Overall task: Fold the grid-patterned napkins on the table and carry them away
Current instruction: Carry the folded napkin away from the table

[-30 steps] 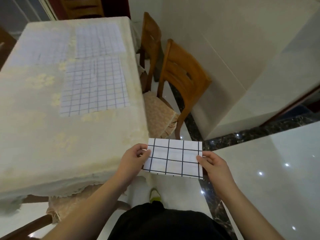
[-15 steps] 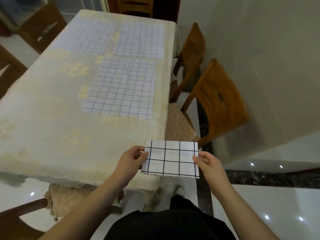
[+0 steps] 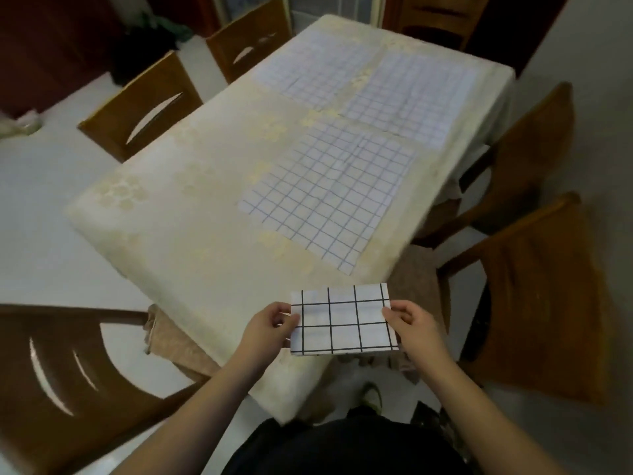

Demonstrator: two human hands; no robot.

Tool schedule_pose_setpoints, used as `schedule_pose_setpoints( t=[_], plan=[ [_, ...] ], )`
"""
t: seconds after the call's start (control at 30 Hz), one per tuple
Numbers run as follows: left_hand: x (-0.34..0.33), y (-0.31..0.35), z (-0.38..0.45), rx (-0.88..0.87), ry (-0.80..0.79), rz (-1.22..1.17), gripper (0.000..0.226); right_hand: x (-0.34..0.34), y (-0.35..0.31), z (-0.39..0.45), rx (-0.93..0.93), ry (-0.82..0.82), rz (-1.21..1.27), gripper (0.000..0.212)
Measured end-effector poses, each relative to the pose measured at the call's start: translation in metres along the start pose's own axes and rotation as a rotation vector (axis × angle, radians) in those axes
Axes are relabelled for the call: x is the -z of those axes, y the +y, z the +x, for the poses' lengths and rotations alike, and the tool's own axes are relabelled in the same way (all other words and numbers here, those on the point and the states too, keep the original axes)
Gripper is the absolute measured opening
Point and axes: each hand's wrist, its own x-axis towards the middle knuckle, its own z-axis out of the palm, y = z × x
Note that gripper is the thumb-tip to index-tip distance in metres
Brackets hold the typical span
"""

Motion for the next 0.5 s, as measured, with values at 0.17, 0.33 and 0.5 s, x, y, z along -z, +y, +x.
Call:
schedule_pose_setpoints(
  t=[0.17,0.33,0.5],
  plan=[
    [-0.001,-0.016,-0.005,0.100,0.141,-0.097,0.004,-0.014,-0.019,0.036,0.058,-0.147,-0.129,0.012],
    [0.003,-0.049,-0.009,0.244,0.242,-0.268,0.014,-0.047,-0.015,0.066,0.095,-0.255,-0.290,0.013],
    [0.006,-0.091,-0.007,0.357,0.287,-0.344,0.015,-0.085,-0.009,0.082,0.166,-0.307,-0.508,0.018]
  ],
)
